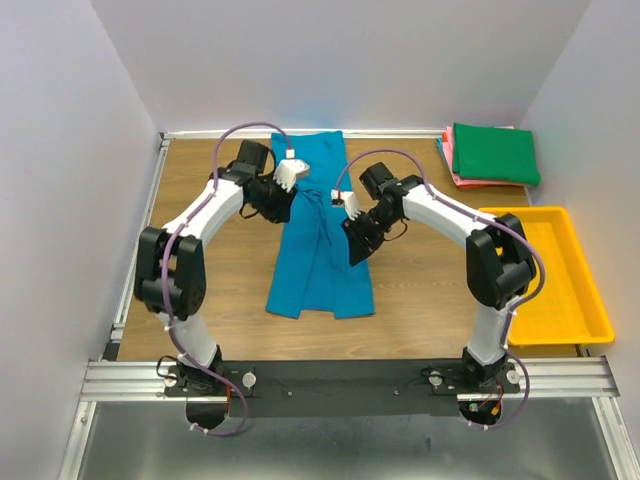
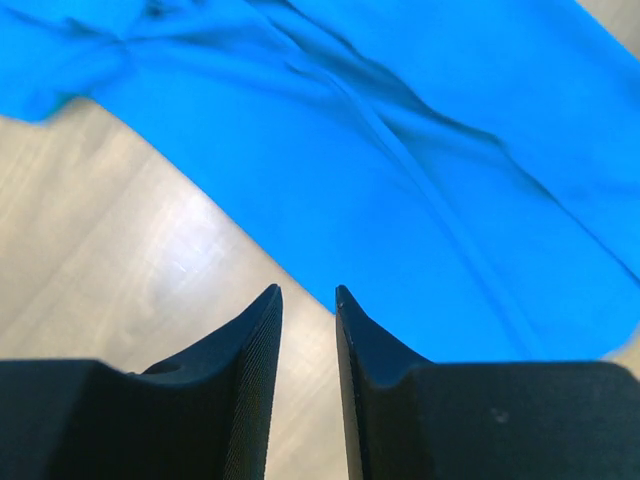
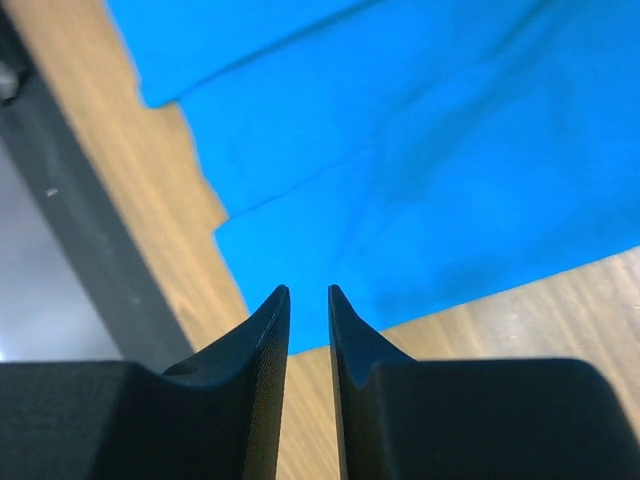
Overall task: Fold and stack the t-shirts
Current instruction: Rotate the tshirt 90 degrees
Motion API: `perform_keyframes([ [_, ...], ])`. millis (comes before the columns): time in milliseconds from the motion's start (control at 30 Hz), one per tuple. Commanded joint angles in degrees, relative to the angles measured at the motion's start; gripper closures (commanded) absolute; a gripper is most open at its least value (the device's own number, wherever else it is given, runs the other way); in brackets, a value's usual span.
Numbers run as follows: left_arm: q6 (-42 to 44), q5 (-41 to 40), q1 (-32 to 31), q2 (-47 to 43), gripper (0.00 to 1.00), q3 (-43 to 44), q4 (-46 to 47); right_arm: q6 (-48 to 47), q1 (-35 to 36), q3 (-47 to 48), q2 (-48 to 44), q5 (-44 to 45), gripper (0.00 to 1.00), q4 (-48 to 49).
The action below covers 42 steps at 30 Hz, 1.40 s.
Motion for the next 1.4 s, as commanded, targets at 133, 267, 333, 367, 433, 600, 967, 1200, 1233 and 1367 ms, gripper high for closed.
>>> perform_keyframes([
  [133, -1.86, 6.60, 0.15, -8.20, 0.71, -19.28, 5.34, 5.07, -0.04, -2.05, 5.59, 6.25, 0.74, 6.22],
  [267, -1.52, 4.33, -0.73, -9.52, 0.75, -22.64, 4.21, 7.45, 0.22, -4.16, 7.61, 3.97, 0.74, 7.98],
  [333, -1.00, 3.53, -1.08, -8.91, 0.78, -23.25, 2.72, 7.72, 0.66, -4.95, 8.05, 3.70, 0.75, 8.51],
  [367, -0.73, 2.14, -1.34, -8.47, 0.81, -23.34, 2.45, 7.98, 0.92, -5.13, 8.23, 3.53, 0.75, 8.69],
  [433, 1.19, 2.21, -2.57, -7.33, 0.86, -22.99, 0.88, 8.42, 1.45, -5.57, 8.93, 3.17, 0.75, 9.13],
  [600, 5.77, -0.60, -8.80, -4.34, 0.89, -22.37, -3.35, 9.56, 2.86, -6.27, 9.63, 0.72, 0.75, 9.13],
  [967, 12.27, 0.63, -12.60, -8.98, 0.85, -22.29, -11.61, 9.56, 3.38, -11.02, 4.27, -5.96, 0.71, 8.17],
  [1200, 17.73, 0.02, -14.70, -21.37, 0.60, -23.16, -14.16, 10.61, 3.03, -7.42, -1.96, -4.30, 0.71, 5.70],
  [1233, 16.51, -0.51, -16.71, -21.65, 0.61, -23.34, -14.25, 11.05, 2.86, -7.15, -3.36, -3.95, 0.71, 5.70],
  [1367, 12.20, -4.10, -23.39, -22.44, 0.63, -26.67, -13.29, 12.72, 1.81, -8.99, -5.74, -1.67, 0.71, 5.70],
])
